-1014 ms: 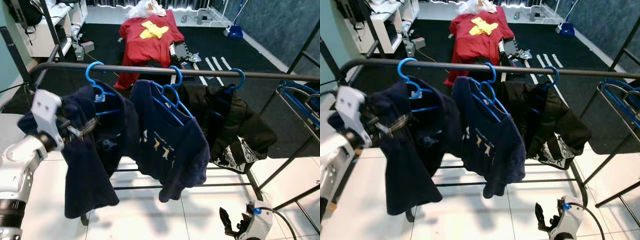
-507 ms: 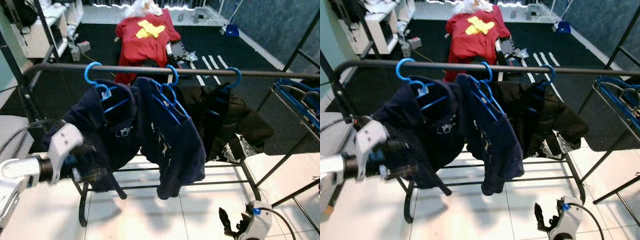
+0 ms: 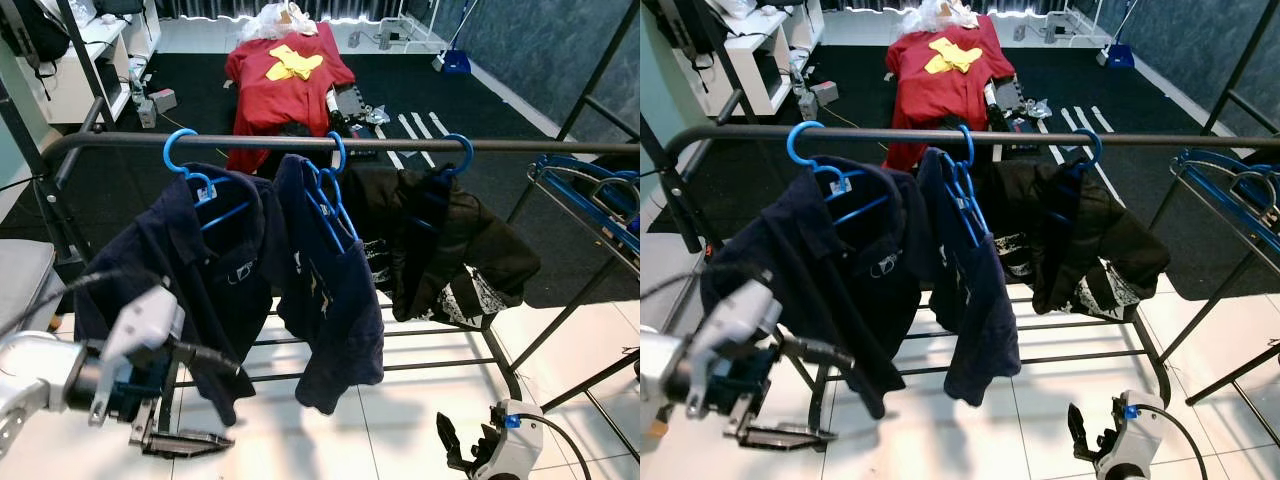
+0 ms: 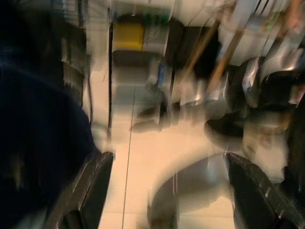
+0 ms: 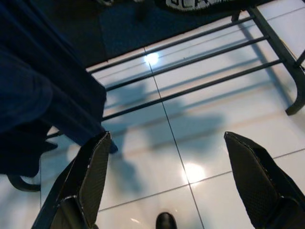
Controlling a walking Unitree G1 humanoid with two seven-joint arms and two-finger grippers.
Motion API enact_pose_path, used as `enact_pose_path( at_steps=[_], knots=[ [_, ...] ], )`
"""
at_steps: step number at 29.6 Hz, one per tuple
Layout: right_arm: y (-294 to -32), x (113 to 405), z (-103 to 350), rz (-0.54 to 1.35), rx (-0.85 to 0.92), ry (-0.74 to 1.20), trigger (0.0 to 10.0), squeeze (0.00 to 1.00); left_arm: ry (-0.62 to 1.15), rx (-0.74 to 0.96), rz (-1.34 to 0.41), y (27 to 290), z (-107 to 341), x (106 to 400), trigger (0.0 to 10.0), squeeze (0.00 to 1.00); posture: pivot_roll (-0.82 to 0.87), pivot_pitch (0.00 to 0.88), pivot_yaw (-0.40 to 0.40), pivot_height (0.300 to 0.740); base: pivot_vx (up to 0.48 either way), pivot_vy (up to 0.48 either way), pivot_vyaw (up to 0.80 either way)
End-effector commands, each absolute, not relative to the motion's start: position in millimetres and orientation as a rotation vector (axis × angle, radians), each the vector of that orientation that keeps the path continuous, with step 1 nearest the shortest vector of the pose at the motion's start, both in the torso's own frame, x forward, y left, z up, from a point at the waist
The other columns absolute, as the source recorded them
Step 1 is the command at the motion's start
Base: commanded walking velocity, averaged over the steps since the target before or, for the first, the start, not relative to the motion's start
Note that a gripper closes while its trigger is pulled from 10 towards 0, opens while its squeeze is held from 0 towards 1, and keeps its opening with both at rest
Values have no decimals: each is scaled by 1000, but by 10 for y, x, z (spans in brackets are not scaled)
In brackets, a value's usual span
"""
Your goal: Hang hanger
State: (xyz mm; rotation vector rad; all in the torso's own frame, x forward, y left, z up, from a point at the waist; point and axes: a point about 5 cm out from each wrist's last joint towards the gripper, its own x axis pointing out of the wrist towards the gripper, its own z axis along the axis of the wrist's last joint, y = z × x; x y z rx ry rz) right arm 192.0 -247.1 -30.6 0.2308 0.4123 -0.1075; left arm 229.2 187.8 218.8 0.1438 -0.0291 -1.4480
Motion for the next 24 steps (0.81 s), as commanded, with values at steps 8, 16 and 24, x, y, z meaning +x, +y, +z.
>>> enact_pose_path(
  at_steps=[8, 16, 24],
  knots=[
    [-2492, 1863, -347, -121, 235, 432, 10000, 0, -199, 79, -876, 1849, 2230, 2947, 10000, 0, 3, 90, -30, 740, 0, 0, 0],
    [-2491, 1852, -352, -123, 236, 433, 10000, 0, -28, 287, -568, 2253, 2025, 3205, 10000, 0, 2, 93, -26, 740, 0, 0, 0],
    [-2494, 1844, -356, -126, 235, 434, 10000, 0, -124, 302, -320, 2673, 2274, 3303, 10000, 0, -2, 95, -23, 740, 0, 0, 0]
  ],
)
